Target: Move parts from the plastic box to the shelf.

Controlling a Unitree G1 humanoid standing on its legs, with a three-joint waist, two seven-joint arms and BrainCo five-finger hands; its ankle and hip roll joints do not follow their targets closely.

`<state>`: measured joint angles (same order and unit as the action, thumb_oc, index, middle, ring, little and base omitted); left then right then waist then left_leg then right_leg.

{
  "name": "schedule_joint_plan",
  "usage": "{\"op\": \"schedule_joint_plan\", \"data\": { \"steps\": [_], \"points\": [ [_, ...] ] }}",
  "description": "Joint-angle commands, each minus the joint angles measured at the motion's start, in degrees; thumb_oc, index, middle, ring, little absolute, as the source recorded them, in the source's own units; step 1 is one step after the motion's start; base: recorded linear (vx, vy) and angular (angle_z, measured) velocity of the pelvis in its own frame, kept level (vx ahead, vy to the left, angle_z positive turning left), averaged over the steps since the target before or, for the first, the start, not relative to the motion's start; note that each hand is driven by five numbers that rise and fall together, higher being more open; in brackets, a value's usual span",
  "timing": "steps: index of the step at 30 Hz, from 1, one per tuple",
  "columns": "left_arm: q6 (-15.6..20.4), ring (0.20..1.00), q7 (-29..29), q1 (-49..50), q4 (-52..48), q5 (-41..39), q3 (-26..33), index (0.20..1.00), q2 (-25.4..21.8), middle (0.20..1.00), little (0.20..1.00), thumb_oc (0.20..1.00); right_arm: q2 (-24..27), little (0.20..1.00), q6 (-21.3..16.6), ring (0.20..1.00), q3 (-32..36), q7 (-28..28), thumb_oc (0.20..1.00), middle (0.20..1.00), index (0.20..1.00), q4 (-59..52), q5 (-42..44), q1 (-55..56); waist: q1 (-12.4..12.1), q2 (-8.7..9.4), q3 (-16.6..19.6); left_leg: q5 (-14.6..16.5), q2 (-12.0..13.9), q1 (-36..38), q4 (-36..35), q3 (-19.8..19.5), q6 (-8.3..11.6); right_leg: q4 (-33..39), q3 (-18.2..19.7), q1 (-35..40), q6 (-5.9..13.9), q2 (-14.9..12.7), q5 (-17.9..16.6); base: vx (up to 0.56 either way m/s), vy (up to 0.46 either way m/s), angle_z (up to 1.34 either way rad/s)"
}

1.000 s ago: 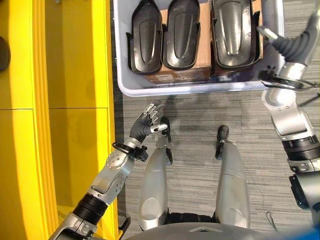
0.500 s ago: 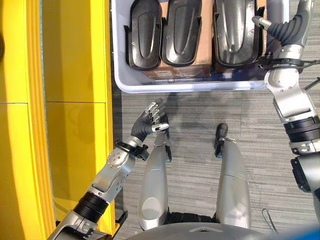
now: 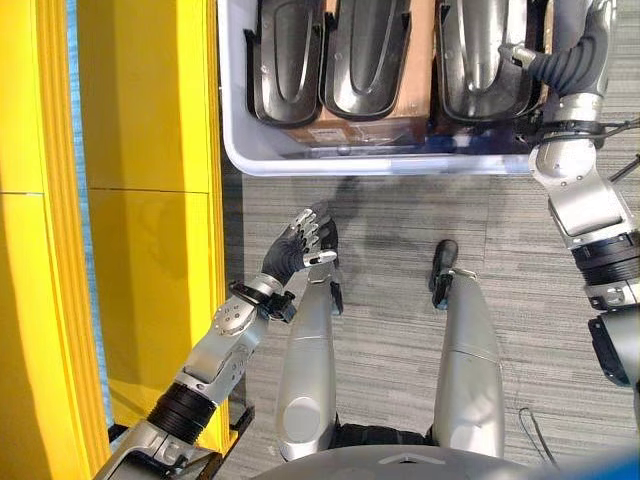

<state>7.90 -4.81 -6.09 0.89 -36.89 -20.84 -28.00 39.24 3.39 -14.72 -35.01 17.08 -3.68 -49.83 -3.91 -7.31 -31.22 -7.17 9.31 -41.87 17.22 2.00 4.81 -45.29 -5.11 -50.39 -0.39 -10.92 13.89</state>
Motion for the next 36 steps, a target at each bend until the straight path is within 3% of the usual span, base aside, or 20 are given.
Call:
{"op": "schedule_joint_plan", "data": {
  "steps": [1, 5, 11, 15, 19, 21, 26, 29, 36],
  "points": [
    [2.93, 1.000, -0.79, 0.71, -1.42, 0.77, 0.11, 1.000, -1.72, 1.000, 1.000, 1.000, 1.55, 1.000, -2.74, 1.000, 0.42, -0.14, 1.000, 1.000, 1.000, -1.66, -3.57, -4.51, 0.55, 1.08, 1.43, 12.45, -3.45, -1.79, 10.39, 0.74, -2.37, 4.08, -1.87, 3.00, -0.79, 3.88, -0.14, -0.02, -0.046, 0.04],
    [3.25, 1.000, -0.91, 0.78, -1.11, 1.08, 0.12, 1.000, -1.44, 1.000, 1.000, 1.000, 0.56, 1.000, -3.41, 1.000, 0.41, -2.61, 1.000, 1.000, 1.000, -1.33, 3.58, -3.25, 0.80, 1.24, 1.43, 12.45, -3.43, -3.35, 11.06, 0.47, -2.46, 3.49, -1.76, 1.46, -1.00, 4.28, -0.13, -0.01, -0.029, 0.02],
    [3.83, 1.000, -0.74, 0.66, -0.56, 0.52, 0.53, 1.000, -1.52, 1.000, 1.000, 1.000, -0.43, 1.000, -3.89, 1.000, 1.57, -2.93, 1.000, 1.000, 1.000, 0.84, 5.83, -2.86, 0.97, 1.03, 1.43, 12.65, -3.34, -4.51, 11.79, 0.51, -2.56, 2.77, -1.58, 0.27, -1.09, 4.36, -0.05, 0.00, 0.000, 0.00],
    [3.55, 1.000, -1.02, 0.37, -0.52, 0.80, 0.71, 1.000, -1.44, 1.000, 1.000, 1.000, -1.06, 1.000, -1.95, 1.000, 2.71, -3.35, 1.000, 1.000, 1.000, 2.17, 10.86, -2.53, 1.08, 1.07, 1.43, 12.70, -3.28, -4.93, 12.04, 0.50, -2.52, 2.58, -1.50, -0.15, -1.17, 4.46, -0.03, 0.00, 0.000, 0.00],
    [3.93, 1.000, -0.90, 0.22, 0.13, 0.76, 0.46, 1.000, -1.21, 1.000, 1.000, 1.000, -2.05, 1.000, -3.47, 1.000, 3.87, -4.89, 1.000, 1.000, 1.000, 5.06, 16.27, -2.70, 1.09, 1.05, 1.43, 12.74, -3.10, -5.49, 12.26, 0.37, -2.47, 1.97, -1.50, -0.73, -1.29, 4.48, 0.19, 0.00, 0.000, 0.00],
    [3.77, 1.000, -0.58, 0.15, -0.04, 0.76, 0.39, 1.000, -1.22, 1.000, 1.000, 1.000, -2.66, 1.000, -2.82, 1.000, 5.09, -3.20, 1.000, 1.000, 1.000, 6.30, 17.99, -2.87, 1.10, 0.93, 1.43, 12.68, -3.10, -5.83, 12.25, 0.29, -2.43, 1.59, -1.35, -1.22, -1.37, 4.57, 0.34, 0.00, 0.000, 0.00],
    [4.03, 1.000, -0.68, 0.06, 0.46, 0.57, 0.35, 1.000, -1.22, 1.000, 1.000, 1.000, -2.48, 1.000, 0.58, 1.000, 3.97, -0.76, 1.000, 1.000, 1.000, 8.81, 17.31, -3.85, 0.86, 0.76, 1.43, 12.67, -3.12, -6.41, 12.46, 0.06, -2.36, 0.97, -1.42, -1.88, -1.46, 4.43, 0.56, 0.00, 0.000, 0.00],
    [3.77, 1.000, -0.65, -0.02, 0.50, 0.72, 0.64, 1.000, -1.59, 1.000, 1.000, 1.000, -2.01, 1.000, 5.77, 1.000, 2.77, 0.78, 1.000, 1.000, 1.000, 10.23, 15.72, -4.43, 0.73, 0.82, 1.43, 12.59, -3.03, -6.69, 12.62, 0.03, -2.30, 0.69, -1.55, -2.13, -1.48, 4.32, 0.55, 0.00, 0.000, 0.00],
    [2.88, 1.000, -1.38, -0.30, -0.07, 0.37, 1.03, 1.000, -2.55, 1.000, 1.000, 1.000, 1.60, 1.000, 11.30, 1.000, -2.06, 2.60, 1.000, 1.000, 1.000, 17.73, 12.00, -8.42, -0.03, 0.93, 1.43, 12.35, -2.91, -7.54, 12.86, -0.29, -2.24, 0.34, -2.18, -2.71, -1.57, 4.16, 0.54, 0.00, 0.000, 0.00]
  ]
}}
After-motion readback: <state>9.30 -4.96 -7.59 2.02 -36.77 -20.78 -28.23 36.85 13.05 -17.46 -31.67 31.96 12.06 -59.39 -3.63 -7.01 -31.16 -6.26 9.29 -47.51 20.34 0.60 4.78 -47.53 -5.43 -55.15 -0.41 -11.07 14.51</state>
